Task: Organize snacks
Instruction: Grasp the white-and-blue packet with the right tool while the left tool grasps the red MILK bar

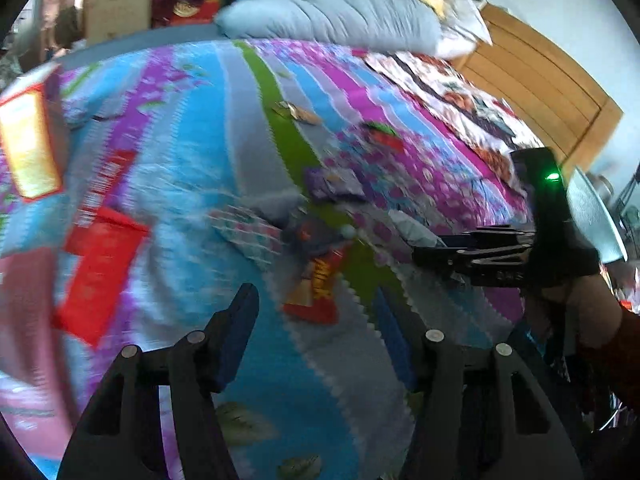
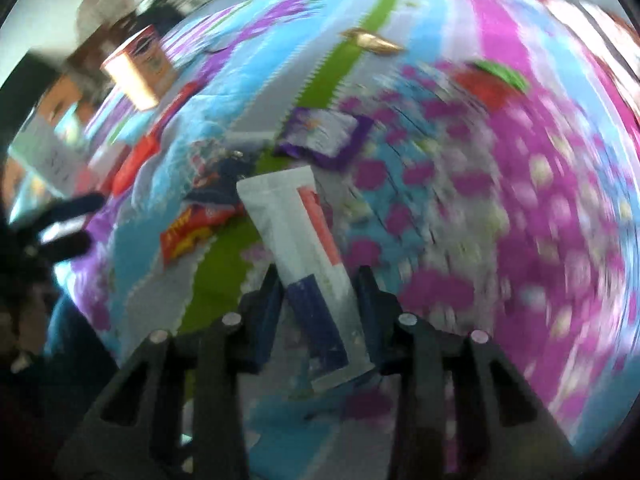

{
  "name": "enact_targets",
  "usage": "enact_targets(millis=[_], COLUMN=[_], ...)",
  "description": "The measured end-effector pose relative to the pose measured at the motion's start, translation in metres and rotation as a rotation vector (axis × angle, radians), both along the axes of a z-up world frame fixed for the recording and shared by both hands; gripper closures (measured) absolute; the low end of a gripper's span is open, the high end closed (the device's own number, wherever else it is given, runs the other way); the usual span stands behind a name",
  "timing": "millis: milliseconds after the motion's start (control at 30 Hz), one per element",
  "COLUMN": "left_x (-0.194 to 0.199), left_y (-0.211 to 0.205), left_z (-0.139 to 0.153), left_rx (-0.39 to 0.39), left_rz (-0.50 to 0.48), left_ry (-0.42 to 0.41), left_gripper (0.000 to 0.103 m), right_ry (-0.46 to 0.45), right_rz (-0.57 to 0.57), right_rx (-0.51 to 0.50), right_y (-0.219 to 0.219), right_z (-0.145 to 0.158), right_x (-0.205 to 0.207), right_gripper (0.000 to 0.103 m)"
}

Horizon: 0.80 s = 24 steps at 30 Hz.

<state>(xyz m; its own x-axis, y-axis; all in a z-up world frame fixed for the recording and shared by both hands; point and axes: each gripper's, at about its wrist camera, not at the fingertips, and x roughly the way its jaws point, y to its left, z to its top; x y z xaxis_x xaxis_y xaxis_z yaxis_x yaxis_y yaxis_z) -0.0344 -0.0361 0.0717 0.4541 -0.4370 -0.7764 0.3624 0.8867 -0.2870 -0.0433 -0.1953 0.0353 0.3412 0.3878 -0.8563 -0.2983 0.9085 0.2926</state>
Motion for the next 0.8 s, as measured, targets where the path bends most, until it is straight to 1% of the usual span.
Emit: enact_targets(millis=[133, 167, 367, 467, 500, 533, 567, 600, 633, 700, 800], left_x=[0.017, 0.021, 0.030, 0.031, 0.032, 0.033, 0.033, 0.032, 0.031, 0.027, 0.015], left_y=[-0.018, -0.021, -0.029, -0.032, -0.034, -0.034, -0.033, -0.032, -0.031, -0.030, -0.026], left_z=[-0.029, -0.035, -0.049, -0.051, -0.051, -0.052, -0.052, -0.051, -0.050, -0.047, -0.035], left_rx=[0.010, 0.015, 0.043, 0.066, 0.078, 0.094, 0.096, 0.093, 0.094, 0.096, 0.082], left_rz=[-0.022, -0.021, 0.008, 0.006, 0.006, 0.010, 0.014, 0.018, 0.017, 0.013, 0.010], left_ry=[0.033, 0.042, 0.026, 0.010, 0.005, 0.001, 0.001, 0.003, 0.003, -0.003, -0.031], left_gripper=[0.050, 0.053, 0.053, 0.054, 0.062, 0.067, 0.074, 0.076, 0.078, 0.079, 0.079], right_ry=[-0.018, -0.021, -0.050, -0.060, -0.062, -0.065, -0.070, -0.076, -0.082, -0.090, -0.117], right_rz=[-0.019, -0.017, 0.022, 0.034, 0.039, 0.047, 0.054, 0.055, 0.053, 0.042, 0.022], right_rx=[-0.017, -0.024, -0.083, -0.105, -0.112, -0.124, -0.139, -0.146, -0.148, -0.134, -0.118], right_y=[0.001, 0.001, 0.015, 0.019, 0.020, 0.022, 0.024, 0.024, 0.025, 0.025, 0.022], right_z=[0.001, 0.000, -0.002, -0.002, -0.002, -0.003, -0.002, -0.002, -0.001, 0.002, 0.011], right_x=[-0.005, -0.003, 0.004, 0.005, 0.004, 0.005, 0.004, 0.004, 0.003, 0.001, -0.004], right_gripper=[0.064, 0.064, 0.064, 0.064, 0.063, 0.063, 0.064, 0.068, 0.069, 0.071, 0.072])
